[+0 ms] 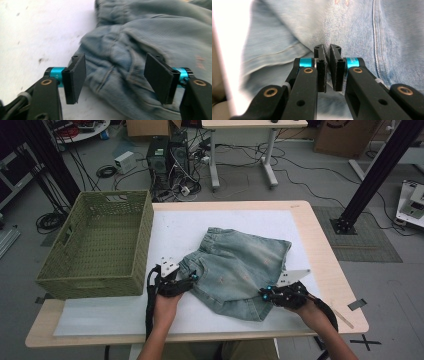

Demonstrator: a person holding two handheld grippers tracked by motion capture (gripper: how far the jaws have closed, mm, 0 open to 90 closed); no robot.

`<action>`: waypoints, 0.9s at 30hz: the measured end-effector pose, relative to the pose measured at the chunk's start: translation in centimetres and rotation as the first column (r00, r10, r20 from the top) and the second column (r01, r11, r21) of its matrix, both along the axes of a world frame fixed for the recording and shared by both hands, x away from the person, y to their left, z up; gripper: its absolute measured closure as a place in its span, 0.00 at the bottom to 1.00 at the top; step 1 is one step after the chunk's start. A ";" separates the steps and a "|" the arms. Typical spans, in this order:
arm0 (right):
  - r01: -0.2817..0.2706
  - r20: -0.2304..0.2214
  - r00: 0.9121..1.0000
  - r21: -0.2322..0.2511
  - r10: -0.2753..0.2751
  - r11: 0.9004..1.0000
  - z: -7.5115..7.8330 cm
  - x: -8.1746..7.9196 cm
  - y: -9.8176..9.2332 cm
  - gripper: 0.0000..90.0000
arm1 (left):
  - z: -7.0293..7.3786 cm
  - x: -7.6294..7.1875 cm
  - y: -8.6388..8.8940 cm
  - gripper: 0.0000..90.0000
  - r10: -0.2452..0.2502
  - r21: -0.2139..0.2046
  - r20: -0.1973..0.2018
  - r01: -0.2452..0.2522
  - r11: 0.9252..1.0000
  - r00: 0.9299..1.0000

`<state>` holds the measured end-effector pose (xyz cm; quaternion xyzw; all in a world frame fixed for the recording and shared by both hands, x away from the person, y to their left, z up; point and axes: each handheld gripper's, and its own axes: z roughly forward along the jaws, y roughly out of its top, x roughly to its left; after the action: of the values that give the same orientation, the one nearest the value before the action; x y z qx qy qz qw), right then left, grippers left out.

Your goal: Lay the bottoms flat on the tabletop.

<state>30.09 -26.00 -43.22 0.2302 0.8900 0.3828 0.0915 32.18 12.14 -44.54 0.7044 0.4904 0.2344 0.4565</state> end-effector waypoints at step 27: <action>0.537 0.125 0.840 -0.039 -0.529 0.843 1.6 9.6 -2.0 0.45 | 0.5 3.3 -0.2 0.81 0.101 0.054 -0.060 -0.098 0.994 0.993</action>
<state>39.69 -28.03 -41.61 0.4437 0.7978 0.3218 0.2511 35.50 11.95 -44.08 0.6977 0.5326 0.2471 0.4105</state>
